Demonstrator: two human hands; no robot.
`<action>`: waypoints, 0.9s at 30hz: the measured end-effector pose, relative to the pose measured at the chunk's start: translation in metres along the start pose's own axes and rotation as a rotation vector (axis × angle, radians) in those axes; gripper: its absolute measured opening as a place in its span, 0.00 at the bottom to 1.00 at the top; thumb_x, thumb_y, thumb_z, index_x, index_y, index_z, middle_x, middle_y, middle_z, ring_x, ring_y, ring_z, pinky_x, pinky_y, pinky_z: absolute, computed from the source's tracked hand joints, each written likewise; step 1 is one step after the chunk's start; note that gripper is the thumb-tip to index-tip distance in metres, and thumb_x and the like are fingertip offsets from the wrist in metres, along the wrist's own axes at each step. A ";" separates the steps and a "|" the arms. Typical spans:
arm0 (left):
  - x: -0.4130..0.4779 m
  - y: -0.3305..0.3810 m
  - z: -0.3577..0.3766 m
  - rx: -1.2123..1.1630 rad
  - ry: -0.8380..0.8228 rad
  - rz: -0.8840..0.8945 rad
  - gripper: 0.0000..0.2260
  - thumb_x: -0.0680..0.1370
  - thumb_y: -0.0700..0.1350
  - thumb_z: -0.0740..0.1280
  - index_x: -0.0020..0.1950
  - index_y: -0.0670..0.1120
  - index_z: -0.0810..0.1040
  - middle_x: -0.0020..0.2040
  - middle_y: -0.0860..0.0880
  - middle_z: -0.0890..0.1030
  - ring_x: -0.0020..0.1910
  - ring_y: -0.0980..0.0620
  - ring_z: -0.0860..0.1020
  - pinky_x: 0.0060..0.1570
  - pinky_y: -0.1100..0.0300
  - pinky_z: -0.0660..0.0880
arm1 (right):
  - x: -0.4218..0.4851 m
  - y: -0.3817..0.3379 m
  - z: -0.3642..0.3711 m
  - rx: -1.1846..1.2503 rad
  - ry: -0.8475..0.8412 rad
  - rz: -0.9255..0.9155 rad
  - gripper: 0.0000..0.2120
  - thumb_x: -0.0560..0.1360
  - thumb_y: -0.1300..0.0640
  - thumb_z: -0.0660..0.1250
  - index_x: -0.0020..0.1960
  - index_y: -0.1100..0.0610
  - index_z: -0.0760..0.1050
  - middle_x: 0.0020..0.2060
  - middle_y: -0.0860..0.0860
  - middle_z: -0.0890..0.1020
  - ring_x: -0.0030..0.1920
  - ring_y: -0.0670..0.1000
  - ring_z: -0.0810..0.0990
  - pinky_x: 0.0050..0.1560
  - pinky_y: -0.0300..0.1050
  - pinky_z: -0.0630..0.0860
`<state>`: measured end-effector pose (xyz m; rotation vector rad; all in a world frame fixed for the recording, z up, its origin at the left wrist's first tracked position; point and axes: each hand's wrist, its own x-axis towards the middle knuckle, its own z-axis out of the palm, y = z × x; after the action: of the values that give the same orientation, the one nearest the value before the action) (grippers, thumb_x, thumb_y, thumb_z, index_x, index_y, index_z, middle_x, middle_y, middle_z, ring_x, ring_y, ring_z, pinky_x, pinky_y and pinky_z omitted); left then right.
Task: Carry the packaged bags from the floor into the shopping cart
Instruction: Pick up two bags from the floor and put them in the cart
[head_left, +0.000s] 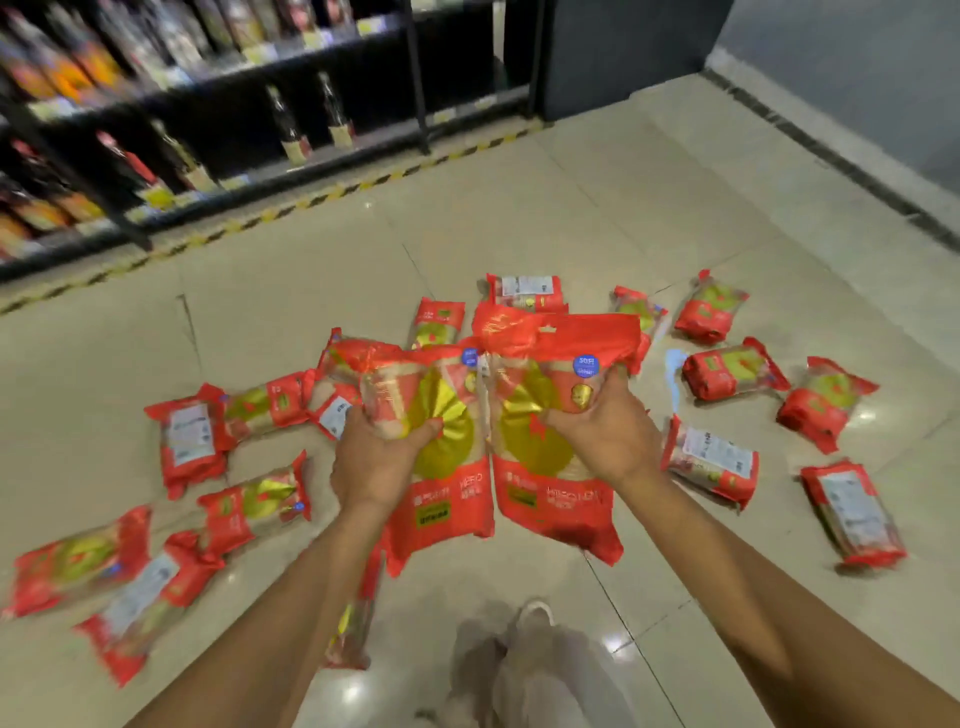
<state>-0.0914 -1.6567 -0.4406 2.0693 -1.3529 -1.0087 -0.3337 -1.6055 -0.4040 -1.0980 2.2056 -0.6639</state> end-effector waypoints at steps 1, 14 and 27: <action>-0.015 0.025 -0.036 -0.025 0.037 0.016 0.36 0.64 0.67 0.79 0.63 0.48 0.73 0.58 0.48 0.83 0.57 0.41 0.81 0.54 0.48 0.76 | -0.020 -0.035 -0.023 -0.001 0.012 -0.020 0.30 0.67 0.40 0.77 0.57 0.51 0.63 0.47 0.48 0.80 0.48 0.56 0.79 0.45 0.49 0.70; -0.156 0.109 -0.404 -0.167 0.482 0.108 0.30 0.67 0.65 0.78 0.58 0.51 0.69 0.47 0.54 0.78 0.47 0.46 0.79 0.50 0.49 0.77 | -0.242 -0.340 -0.116 0.011 -0.009 -0.462 0.33 0.65 0.32 0.75 0.56 0.51 0.63 0.47 0.51 0.80 0.49 0.61 0.80 0.49 0.55 0.75; -0.317 0.004 -0.575 -0.233 1.114 -0.206 0.37 0.59 0.66 0.80 0.60 0.50 0.72 0.57 0.45 0.83 0.57 0.41 0.81 0.55 0.45 0.76 | -0.406 -0.473 -0.015 0.019 -0.453 -1.001 0.38 0.66 0.35 0.76 0.67 0.49 0.62 0.59 0.55 0.82 0.60 0.63 0.80 0.54 0.54 0.74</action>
<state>0.2793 -1.3747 0.0217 2.0458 -0.4243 0.0294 0.1094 -1.5213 0.0267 -2.0997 1.1735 -0.7109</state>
